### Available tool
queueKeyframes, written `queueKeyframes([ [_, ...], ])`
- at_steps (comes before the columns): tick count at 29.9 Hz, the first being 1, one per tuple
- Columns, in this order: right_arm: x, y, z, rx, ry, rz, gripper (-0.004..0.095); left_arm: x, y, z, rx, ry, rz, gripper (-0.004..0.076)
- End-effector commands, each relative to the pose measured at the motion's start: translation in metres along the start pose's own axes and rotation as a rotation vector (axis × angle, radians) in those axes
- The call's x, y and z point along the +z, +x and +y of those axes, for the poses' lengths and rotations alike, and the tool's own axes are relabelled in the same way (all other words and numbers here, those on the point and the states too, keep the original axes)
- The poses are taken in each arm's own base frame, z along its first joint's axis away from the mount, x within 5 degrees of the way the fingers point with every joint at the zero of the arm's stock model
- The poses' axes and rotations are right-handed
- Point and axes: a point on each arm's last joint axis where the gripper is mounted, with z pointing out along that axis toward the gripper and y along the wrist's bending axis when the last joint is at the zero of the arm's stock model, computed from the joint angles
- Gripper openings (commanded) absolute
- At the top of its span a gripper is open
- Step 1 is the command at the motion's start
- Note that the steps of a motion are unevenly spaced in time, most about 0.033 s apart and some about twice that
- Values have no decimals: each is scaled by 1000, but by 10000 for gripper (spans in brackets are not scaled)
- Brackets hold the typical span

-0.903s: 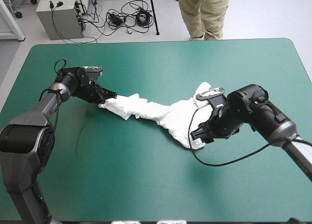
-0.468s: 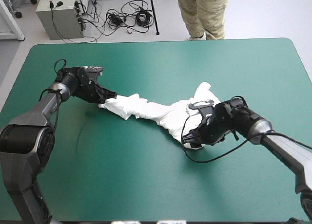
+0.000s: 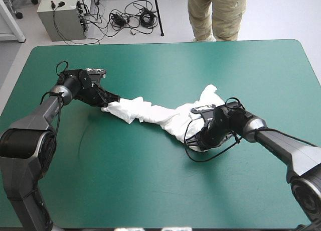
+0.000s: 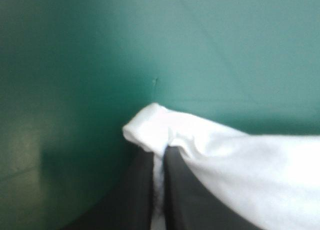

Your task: Fold the cloth

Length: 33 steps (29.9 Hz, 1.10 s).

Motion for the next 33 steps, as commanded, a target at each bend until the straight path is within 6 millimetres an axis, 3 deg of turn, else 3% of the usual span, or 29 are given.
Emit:
queueKeyframes([
  [1,-18,-1,7,9,-50,-49,-16,-29,3,-5,23,8,2,-9],
  [5,-60,-1,13,-16,-72,-140,-17,-70,4,-10,44,2,-74,-9],
  [8,-107,0,17,-47,-81,-271,-17,-110,10,-15,55,0,-137,-9],
  [14,-202,13,13,-127,31,-544,-17,-206,29,-29,77,9,-347,-9],
  [23,-338,32,14,-240,162,-982,-17,-364,62,-56,119,78,-853,-9],
  [27,-391,43,19,-303,182,-1160,-17,-420,79,-62,147,68,-1050,-9],
  [33,-454,66,25,-352,180,-1407,-17,-494,110,-76,194,107,-1322,-9],
])
